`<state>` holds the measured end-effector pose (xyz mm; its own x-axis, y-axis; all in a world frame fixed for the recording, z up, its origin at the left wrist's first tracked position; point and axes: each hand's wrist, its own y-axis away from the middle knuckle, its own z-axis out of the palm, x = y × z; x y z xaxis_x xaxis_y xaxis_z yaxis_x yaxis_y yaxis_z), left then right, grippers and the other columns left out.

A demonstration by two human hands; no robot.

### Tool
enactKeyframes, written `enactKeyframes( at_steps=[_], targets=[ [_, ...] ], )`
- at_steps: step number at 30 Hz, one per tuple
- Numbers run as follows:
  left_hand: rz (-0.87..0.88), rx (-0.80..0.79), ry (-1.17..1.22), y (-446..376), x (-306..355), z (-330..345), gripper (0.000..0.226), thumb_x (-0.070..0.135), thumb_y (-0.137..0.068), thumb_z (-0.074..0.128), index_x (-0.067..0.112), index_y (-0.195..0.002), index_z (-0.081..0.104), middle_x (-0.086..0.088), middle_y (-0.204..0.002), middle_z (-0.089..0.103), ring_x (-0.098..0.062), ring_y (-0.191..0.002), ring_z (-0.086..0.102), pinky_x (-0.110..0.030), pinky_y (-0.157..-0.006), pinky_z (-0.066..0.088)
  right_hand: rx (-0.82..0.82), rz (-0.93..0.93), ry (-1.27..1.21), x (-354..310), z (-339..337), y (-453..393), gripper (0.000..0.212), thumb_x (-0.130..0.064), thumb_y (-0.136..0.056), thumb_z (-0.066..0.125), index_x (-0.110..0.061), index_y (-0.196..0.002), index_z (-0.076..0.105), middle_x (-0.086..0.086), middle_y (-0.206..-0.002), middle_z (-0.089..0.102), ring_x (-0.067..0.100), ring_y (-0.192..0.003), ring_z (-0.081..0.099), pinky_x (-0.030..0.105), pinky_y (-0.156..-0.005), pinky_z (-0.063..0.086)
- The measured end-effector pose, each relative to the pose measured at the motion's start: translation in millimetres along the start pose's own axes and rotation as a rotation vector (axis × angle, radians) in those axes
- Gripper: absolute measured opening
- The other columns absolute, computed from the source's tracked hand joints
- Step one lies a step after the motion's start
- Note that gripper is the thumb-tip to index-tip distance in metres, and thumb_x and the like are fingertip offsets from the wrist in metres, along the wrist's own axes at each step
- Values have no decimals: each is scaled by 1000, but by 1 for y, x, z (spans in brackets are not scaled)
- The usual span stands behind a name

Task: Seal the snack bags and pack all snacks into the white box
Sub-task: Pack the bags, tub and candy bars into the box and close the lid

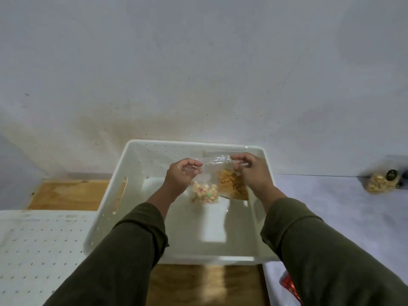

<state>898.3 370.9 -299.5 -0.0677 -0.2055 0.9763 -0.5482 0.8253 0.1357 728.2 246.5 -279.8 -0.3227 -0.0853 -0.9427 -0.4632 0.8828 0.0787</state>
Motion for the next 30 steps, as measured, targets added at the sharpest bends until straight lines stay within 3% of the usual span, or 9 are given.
enactKeyframes(
  at_steps=[5,10,14,17,20,23,25,28,30],
  targets=[
    [51,-15,-35,-27,-23,12,17,-3,-86,59,9,-95,67,3,-86,67,6,-72,65,-13,-68,53,95,5,14,16,5,-21,26,-4,-90,56,-28,-90,66,-7,-78,59,10,-73,53,19,-63,43],
    [128,73,-65,-43,-32,19,20,-6,-85,58,11,-93,67,0,-91,68,12,-75,61,-8,-78,49,153,30,70,23,10,-30,36,-5,-92,50,-35,-79,64,-5,-97,66,10,-86,60,18,-68,46],
    [141,123,-96,-43,-36,25,21,-3,-86,58,14,-93,68,0,-96,69,-7,-88,65,-18,-85,50,193,12,152,27,14,-31,44,4,-84,51,-37,-75,63,0,-104,65,17,-97,62,35,-88,54],
    [158,124,-130,-39,-36,26,23,-3,-86,57,14,-96,68,1,-100,69,-12,-94,64,-12,-83,49,211,0,234,27,17,-29,44,6,-81,51,-36,-76,62,8,-107,62,22,-99,60,39,-93,52],
    [167,123,-169,-36,-35,23,25,-1,-83,60,18,-97,68,2,-104,69,-13,-99,63,-21,-90,47,231,-2,272,18,20,-23,39,3,-81,54,-34,-81,64,7,-111,57,18,-104,56,27,-97,46],
    [199,137,-198,-30,-30,18,27,2,-80,64,25,-93,67,-2,-107,67,-16,-103,61,-28,-94,46,246,3,272,5,19,-13,28,1,-83,53,-21,-90,68,6,-115,46,16,-106,50,17,-95,38],
    [221,157,-224,-25,-23,14,24,3,-80,67,23,-94,67,-1,-105,63,-18,-103,58,-25,-93,44,238,-16,256,-4,15,-8,25,-1,-86,52,-17,-95,68,4,-117,40,16,-106,49,20,-98,39],
    [230,185,-278,-20,-7,7,21,8,-80,70,19,-98,69,-1,-107,58,-16,-105,53,-18,-93,38,230,-88,246,-20,7,-5,25,-1,-86,54,-22,-97,63,3,-123,36,15,-117,44,6,-96,28],
    [231,212,-291,-15,6,3,23,12,-79,72,21,-99,69,-3,-113,56,-11,-106,50,-12,-94,32,247,-132,253,-32,-1,-5,27,-3,-86,58,-23,-102,62,5,-131,36,16,-126,40,7,-99,24]
  ],
)
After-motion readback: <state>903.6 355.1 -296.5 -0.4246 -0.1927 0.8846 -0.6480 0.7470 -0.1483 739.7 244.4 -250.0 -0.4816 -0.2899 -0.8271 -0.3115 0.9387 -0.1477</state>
